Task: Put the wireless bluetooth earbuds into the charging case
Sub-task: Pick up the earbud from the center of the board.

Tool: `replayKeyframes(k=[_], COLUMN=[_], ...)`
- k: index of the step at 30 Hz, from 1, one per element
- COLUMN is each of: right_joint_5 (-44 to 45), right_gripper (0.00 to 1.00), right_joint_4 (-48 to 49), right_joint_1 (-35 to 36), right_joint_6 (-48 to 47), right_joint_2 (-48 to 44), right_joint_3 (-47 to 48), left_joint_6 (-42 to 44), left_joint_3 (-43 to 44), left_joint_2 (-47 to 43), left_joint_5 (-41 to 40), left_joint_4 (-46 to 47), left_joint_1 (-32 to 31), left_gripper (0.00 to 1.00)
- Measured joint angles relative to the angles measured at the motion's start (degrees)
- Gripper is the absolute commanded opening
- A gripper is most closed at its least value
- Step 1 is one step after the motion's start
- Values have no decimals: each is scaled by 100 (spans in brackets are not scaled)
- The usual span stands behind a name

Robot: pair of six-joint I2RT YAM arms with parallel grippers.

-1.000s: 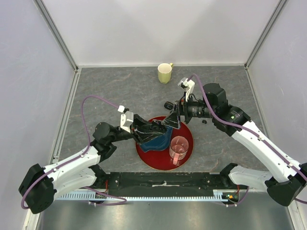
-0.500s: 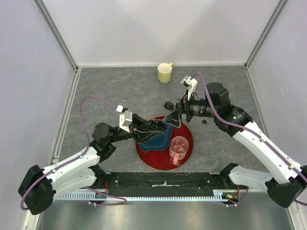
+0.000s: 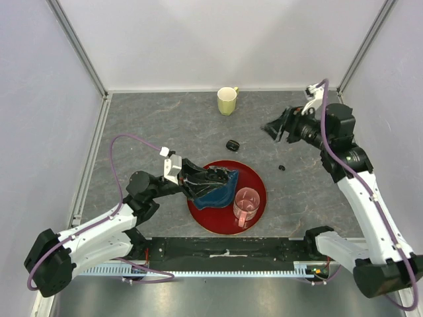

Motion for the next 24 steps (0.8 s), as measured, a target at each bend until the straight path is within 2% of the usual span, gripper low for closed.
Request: replayKeyframes(k=[3,4,7,10,14,24], right_joint_5=[28,-13,-212,-197,-136,-83], right_gripper=[77,76,72,68,63,51], right_joint_4=[50,52,107,195,264,874], right_joint_1=[-929,-1043,-2149,-2719,-2765,-2723], right_joint_6=[195,249,511,828,1060,1043], right_joint_2=[315,452,1235,2024,2540,3309], right_joint_3=[-334,-450,-935,-1443,-1832,-1860], left_joint_6=[2,4,7,50,133,208], left_joint_3=[0,0,0,0,0,-2], left_joint_2=[-103,-140,-293,-402,-457,-424], left_joint_5=[0,0,-4,-17,-35,-37], left_joint_4=[-46,-59,-125,-192,-337,-420], left_joint_1=[0,0,0,-2,-7,-7], left_gripper=[2,2,2,2,2,2])
